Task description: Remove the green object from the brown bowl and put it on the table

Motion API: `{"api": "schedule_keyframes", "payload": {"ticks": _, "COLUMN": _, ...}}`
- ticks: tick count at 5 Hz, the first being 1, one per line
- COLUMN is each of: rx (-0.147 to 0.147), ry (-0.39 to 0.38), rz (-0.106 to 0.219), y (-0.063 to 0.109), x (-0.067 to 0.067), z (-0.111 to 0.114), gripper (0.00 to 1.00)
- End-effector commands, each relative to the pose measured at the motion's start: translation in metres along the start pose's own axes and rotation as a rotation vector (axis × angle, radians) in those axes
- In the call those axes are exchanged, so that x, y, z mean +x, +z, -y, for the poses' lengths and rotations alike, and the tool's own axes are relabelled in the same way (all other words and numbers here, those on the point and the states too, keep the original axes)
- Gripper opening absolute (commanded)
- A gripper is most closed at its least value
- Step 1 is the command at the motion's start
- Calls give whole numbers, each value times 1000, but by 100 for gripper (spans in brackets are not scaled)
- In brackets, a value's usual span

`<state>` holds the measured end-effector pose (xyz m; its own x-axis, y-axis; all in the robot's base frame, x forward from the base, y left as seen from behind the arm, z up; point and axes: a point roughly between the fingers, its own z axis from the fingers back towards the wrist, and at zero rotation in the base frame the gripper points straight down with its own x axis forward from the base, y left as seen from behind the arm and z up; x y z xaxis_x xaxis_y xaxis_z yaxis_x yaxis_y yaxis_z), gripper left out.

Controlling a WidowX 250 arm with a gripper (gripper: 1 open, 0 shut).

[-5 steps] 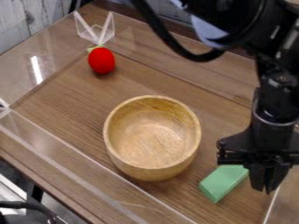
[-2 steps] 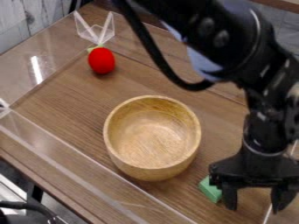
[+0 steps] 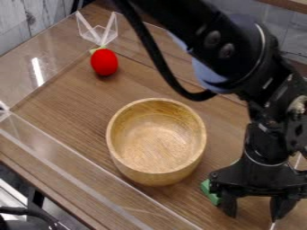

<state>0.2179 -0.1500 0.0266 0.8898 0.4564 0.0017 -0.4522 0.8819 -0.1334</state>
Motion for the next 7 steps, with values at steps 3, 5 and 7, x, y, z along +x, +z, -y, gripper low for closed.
{"api": "schedule_keyframes", "payload": {"ticks": 3, "rx": -36, "ry": -27, "rz": 32, "y": 34, "x": 2, "z": 16, "gripper": 100}}
{"api": "schedule_keyframes", "payload": {"ticks": 5, "rx": -98, "ry": -54, "rz": 174, "y": 88, "x": 48, "z": 2, "gripper": 100}}
{"api": "schedule_keyframes", "payload": {"ticks": 7, "rx": -121, "ry": -122, "rz": 251, "y": 117, "x": 81, "z": -29, "gripper": 100}}
